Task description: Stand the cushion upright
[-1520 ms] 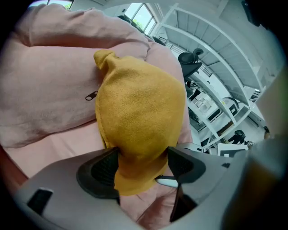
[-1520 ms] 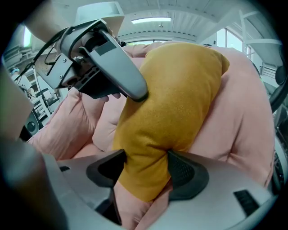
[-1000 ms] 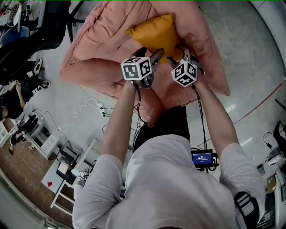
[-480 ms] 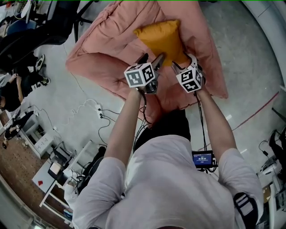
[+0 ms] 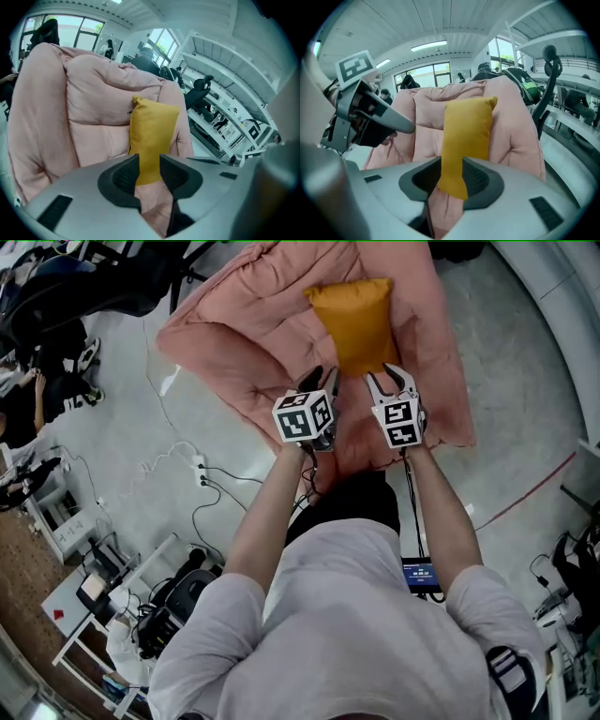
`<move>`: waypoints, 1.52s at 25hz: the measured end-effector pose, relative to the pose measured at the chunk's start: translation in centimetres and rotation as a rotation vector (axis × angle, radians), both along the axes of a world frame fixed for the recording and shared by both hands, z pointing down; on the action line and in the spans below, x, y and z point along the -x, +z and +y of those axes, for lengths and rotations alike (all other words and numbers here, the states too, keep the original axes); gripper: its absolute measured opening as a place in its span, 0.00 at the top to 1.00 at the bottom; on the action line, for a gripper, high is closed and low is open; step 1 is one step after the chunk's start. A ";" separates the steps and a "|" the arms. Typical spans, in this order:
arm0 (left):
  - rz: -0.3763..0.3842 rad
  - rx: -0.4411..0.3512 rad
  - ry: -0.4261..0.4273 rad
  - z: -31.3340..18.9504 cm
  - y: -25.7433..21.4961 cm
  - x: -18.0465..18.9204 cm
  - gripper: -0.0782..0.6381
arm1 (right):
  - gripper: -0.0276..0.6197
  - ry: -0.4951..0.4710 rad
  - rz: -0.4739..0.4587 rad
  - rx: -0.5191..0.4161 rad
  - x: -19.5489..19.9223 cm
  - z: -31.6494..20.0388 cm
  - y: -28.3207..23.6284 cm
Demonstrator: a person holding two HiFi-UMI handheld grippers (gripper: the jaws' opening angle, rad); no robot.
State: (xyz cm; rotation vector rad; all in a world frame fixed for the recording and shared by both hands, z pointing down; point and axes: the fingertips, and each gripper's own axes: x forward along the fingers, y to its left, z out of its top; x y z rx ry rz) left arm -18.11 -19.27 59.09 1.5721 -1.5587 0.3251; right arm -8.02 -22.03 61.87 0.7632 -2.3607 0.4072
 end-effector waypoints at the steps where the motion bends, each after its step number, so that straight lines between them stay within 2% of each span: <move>1: -0.012 0.000 -0.017 0.9 -0.4 0.1 0.70 | 0.74 0.024 -0.016 -0.001 -0.1 0.4 -0.8; 4: -0.028 -0.007 -0.043 3.1 -1.7 -0.1 0.75 | 0.81 0.068 -0.037 -0.028 -0.7 1.4 -3.3; 7: -0.058 -0.048 -0.041 4.7 -3.6 -0.7 0.80 | 0.88 0.086 -0.046 -0.081 -1.1 2.1 -5.9; 13: -0.125 -0.170 -0.019 7.3 -8.5 -2.4 0.87 | 0.94 0.035 -0.044 -0.164 -1.1 5.6 -11.0; 18: -0.191 -0.230 -0.058 9.8 -12.3 -2.0 0.87 | 0.94 -0.005 -0.076 -0.223 -0.7 8.2 -15.4; 21: -0.218 -0.268 -0.101 13.2 -14.0 -1.6 0.87 | 0.95 0.025 -0.130 -0.269 -0.8 10.2 -18.4; 25: -0.223 -0.364 -0.170 17.3 -17.5 -1.7 0.87 | 0.95 0.047 -0.191 -0.302 -1.4 13.5 -22.5; 28: -0.248 -0.421 -0.183 19.8 -19.7 -2.7 0.87 | 0.95 0.015 -0.188 -0.348 -2.3 16.5 -24.5; 33: -0.345 -0.504 -0.170 23.4 -23.8 -3.1 0.87 | 0.95 0.001 -0.187 -0.437 -3.1 20.7 -27.8; 38: -0.336 -0.537 -0.193 27.7 -26.7 -3.4 0.87 | 0.95 -0.027 -0.188 -0.474 -4.7 25.9 -31.6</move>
